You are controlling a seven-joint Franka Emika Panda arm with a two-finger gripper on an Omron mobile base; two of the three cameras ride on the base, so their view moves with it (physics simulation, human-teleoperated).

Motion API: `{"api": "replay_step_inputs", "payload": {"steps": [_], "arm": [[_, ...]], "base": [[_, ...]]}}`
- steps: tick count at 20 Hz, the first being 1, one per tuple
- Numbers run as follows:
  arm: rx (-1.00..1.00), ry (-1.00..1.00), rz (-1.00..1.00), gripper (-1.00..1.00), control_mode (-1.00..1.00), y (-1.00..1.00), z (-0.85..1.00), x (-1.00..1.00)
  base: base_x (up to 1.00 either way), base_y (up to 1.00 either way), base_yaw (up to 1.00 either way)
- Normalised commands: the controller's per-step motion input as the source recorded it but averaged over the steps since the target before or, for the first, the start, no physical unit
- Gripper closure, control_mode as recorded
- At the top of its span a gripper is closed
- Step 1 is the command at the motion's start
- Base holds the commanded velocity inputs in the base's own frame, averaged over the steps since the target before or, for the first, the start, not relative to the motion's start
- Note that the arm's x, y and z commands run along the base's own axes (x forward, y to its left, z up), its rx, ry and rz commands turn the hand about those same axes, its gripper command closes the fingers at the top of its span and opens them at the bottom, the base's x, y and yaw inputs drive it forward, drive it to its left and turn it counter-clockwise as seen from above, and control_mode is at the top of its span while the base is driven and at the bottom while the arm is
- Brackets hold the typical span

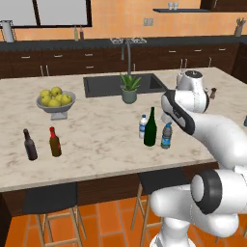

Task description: Move the plastic bottles in the middle to the plastics group, and the glass bottles in the middle to the glass group.

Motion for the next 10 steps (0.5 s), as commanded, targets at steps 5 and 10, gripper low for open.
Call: {"api": "replay_step_inputs", "payload": {"steps": [5, 10], "arm": [[0.0, 0.0, 0.13, -1.0, -1.0, -0.09, -0.21, 0.4], [0.0, 0.0, 0.09, -1.0, -1.0, -0.13, -0.26, 0.32]], "base": [[0.0, 0.0, 0.0], [0.0, 0.0, 0.0]]}}
